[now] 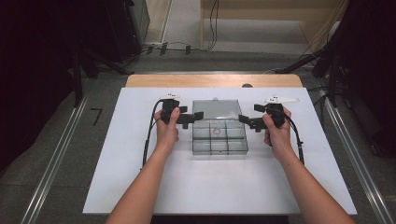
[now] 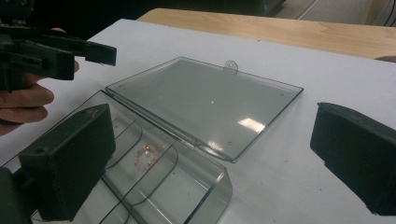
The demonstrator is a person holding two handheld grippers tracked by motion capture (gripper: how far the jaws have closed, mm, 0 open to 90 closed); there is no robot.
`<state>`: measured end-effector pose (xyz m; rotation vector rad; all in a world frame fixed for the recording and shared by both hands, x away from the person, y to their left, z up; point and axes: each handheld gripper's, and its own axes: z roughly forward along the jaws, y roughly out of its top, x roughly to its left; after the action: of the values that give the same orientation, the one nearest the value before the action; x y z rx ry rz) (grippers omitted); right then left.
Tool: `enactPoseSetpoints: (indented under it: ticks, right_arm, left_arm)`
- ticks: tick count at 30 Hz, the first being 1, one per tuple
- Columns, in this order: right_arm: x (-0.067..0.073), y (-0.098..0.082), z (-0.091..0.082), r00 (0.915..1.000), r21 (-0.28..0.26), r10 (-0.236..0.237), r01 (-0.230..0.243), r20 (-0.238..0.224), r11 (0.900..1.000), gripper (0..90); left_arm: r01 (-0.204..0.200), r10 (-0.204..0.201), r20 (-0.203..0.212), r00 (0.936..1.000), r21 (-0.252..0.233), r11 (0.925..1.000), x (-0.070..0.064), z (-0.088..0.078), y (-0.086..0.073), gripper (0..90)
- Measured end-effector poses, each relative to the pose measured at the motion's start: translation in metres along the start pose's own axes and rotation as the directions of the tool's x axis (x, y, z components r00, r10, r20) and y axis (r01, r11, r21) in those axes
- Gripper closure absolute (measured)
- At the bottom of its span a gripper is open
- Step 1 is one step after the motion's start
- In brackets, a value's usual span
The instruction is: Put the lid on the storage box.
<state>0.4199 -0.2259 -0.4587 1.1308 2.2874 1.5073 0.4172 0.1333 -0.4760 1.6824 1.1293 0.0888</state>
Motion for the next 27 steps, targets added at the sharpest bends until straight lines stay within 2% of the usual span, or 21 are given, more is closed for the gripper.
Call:
enactPoseSetpoints:
  ticks: [3,5,6,9,11,16,19,27]
  right_arm:
    - [0.000,0.002,0.006,1.0000,0.010,0.001,-0.001,-0.003,1.000,0.0]
    - [0.000,0.003,0.010,0.9998,0.016,0.009,-0.009,-0.020,1.000,0.0]
    - [0.000,0.004,0.011,0.9997,0.019,0.014,-0.013,-0.020,1.000,2.6]
    - [-0.002,0.005,0.019,0.9984,0.035,0.052,-0.052,-0.020,0.998,4.2]
    - [-0.003,0.006,0.024,0.9976,0.051,0.069,-0.069,0.000,0.996,6.0]
    - [-0.005,0.007,0.034,0.9928,0.087,0.115,-0.118,0.031,0.989,12.2]
    - [-0.007,0.007,0.040,0.9887,0.109,0.146,-0.149,0.034,0.983,14.3]
    - [-0.010,0.003,0.053,0.9810,0.156,0.186,-0.193,0.054,0.969,18.0]
  left_arm:
    - [0.023,-0.023,-0.022,0.9995,0.009,0.9997,0.002,0.003,0.002,6.2]
    - [0.028,-0.028,-0.018,0.9994,0.014,0.9995,0.003,0.006,0.003,6.2]
    - [0.039,-0.039,-0.031,0.9988,0.022,0.9990,0.003,0.008,0.003,6.7]
    - [0.044,-0.042,-0.047,0.9980,0.038,0.9983,0.003,0.013,0.004,11.5]
    - [0.050,-0.047,-0.062,0.9970,0.044,0.9978,0.004,0.016,0.003,14.9]
    - [0.070,-0.063,-0.088,0.9941,0.070,0.9951,0.006,0.022,0.000,18.5]
    - [0.078,-0.072,-0.084,0.9939,0.077,0.9940,0.005,0.025,-0.002,20.6]
    - [0.100,-0.093,-0.088,0.9918,0.082,0.9916,0.005,0.027,-0.001,24.9]
